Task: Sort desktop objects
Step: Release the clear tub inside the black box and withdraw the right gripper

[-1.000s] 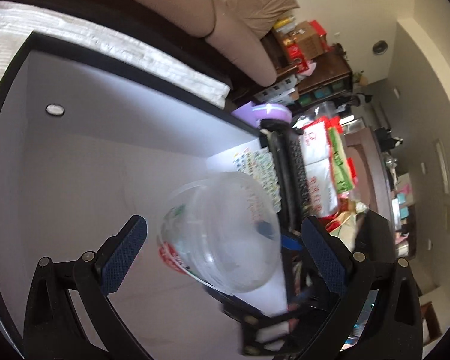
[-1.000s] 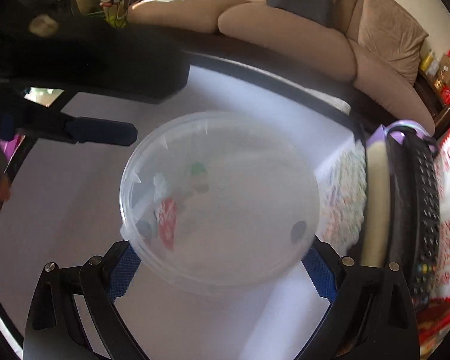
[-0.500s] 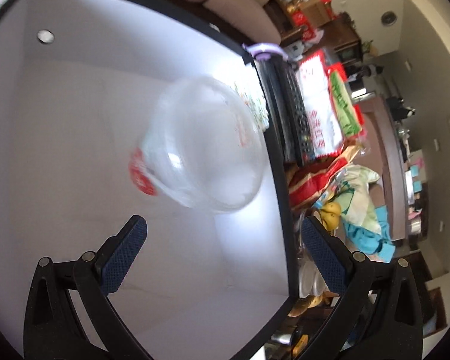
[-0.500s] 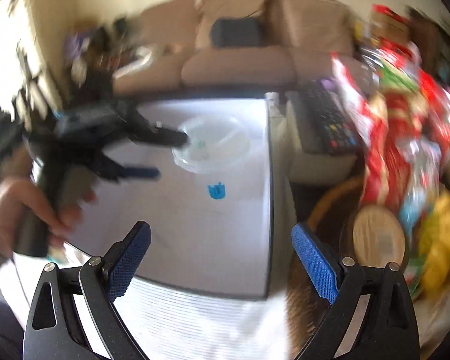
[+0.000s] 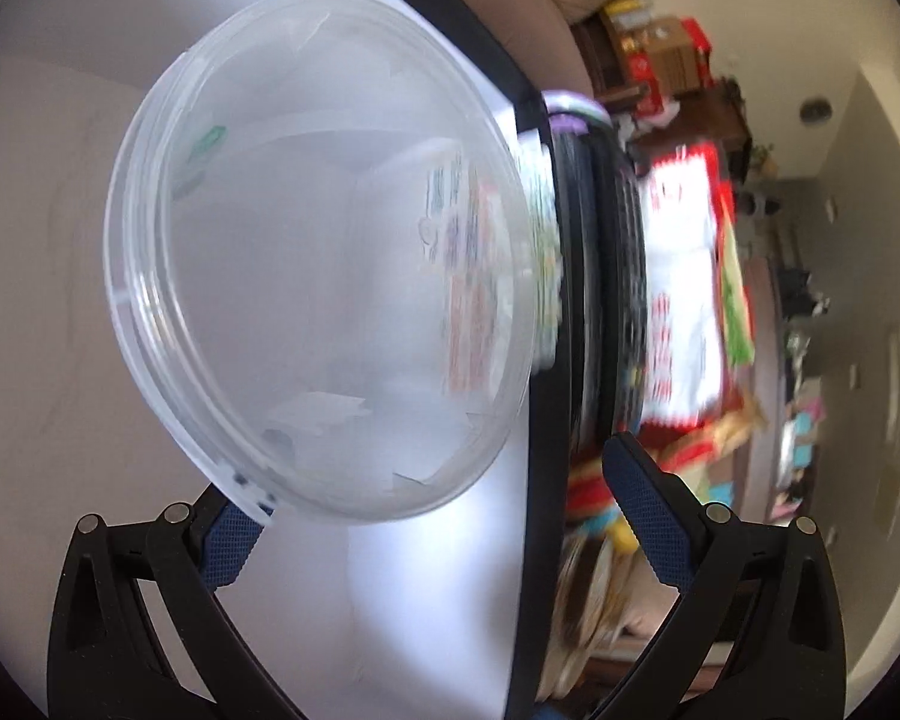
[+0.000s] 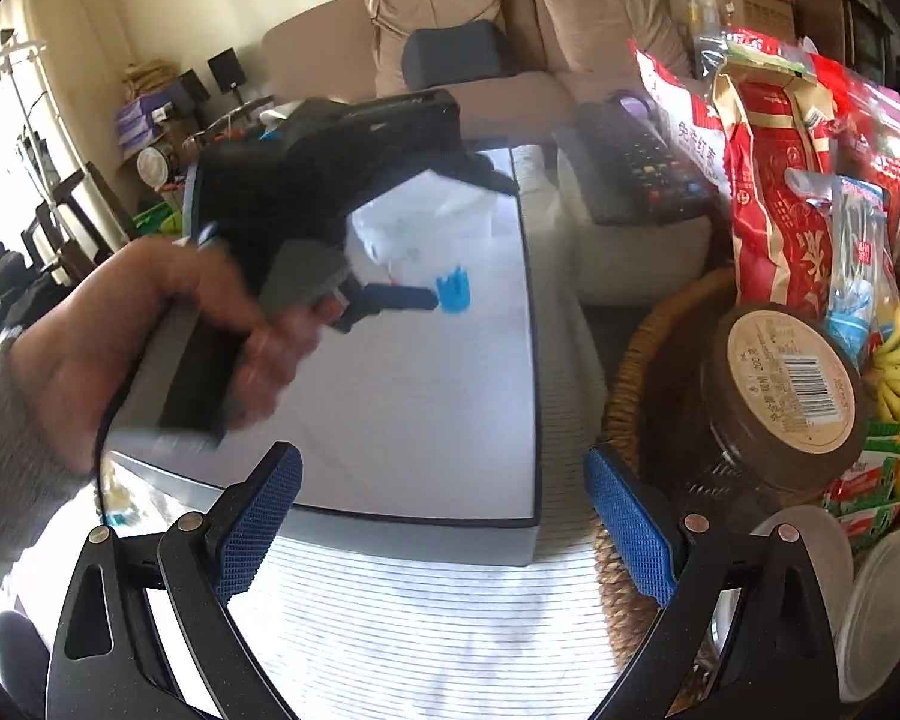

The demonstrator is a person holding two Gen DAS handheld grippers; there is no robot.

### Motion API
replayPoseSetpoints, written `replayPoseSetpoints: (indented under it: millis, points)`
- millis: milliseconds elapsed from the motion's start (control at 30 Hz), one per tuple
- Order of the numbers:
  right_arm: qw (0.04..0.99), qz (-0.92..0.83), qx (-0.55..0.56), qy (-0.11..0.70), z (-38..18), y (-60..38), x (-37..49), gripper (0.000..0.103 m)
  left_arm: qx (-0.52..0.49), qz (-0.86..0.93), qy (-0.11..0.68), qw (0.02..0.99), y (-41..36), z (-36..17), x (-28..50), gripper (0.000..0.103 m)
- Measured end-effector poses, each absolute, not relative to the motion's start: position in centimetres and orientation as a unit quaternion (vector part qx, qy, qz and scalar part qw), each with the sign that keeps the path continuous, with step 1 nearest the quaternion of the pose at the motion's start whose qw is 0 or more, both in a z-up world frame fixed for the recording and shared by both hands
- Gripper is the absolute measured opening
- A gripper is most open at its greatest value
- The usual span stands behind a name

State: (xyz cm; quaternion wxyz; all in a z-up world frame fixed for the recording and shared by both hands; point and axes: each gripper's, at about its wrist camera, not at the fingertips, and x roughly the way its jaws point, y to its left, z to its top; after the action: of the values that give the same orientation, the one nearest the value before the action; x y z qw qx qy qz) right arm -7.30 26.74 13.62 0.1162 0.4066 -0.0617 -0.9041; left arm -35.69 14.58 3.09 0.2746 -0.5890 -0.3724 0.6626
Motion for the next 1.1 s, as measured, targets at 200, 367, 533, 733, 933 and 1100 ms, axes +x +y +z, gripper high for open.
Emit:
replayPoseSetpoints:
  millis: [200, 367, 533, 733, 933, 1100]
  points:
    - [0.116, -0.908, 0.39, -0.103, 13.0, 29.3, -7.5, 0.098, -0.574, 0.635, -0.433, 0.282, 16.0, 2.7, -38.0, 0.103]
    - [0.121, -0.908, 0.383, -0.117, 13.2, 29.9, -7.5, 0.098, -0.569, 0.617, -0.448, 0.307, 17.3, 2.9, -37.7, 0.103]
    - [0.13, -0.91, 0.376, -0.114, 13.5, 29.6, -7.5, 0.098, -0.561, 0.65, -0.389, 0.335, 14.9, 7.0, -35.7, 0.103]
    - [0.148, -0.908, 0.377, -0.107, 13.5, 28.0, -7.7, 0.098, -0.529, 0.756, -0.291, 0.254, 9.2, 9.9, -36.8, 0.103]
    - [0.158, -0.91, 0.372, -0.092, 13.6, 26.7, -7.8, 0.098, -0.545, 0.746, -0.294, 0.246, 9.9, 7.2, -38.4, 0.103]
    - [0.153, -0.913, 0.371, -0.07, 13.4, 25.7, -8.2, 0.098, -0.549, 0.734, -0.299, 0.266, 12.9, 6.9, -38.2, 0.103]
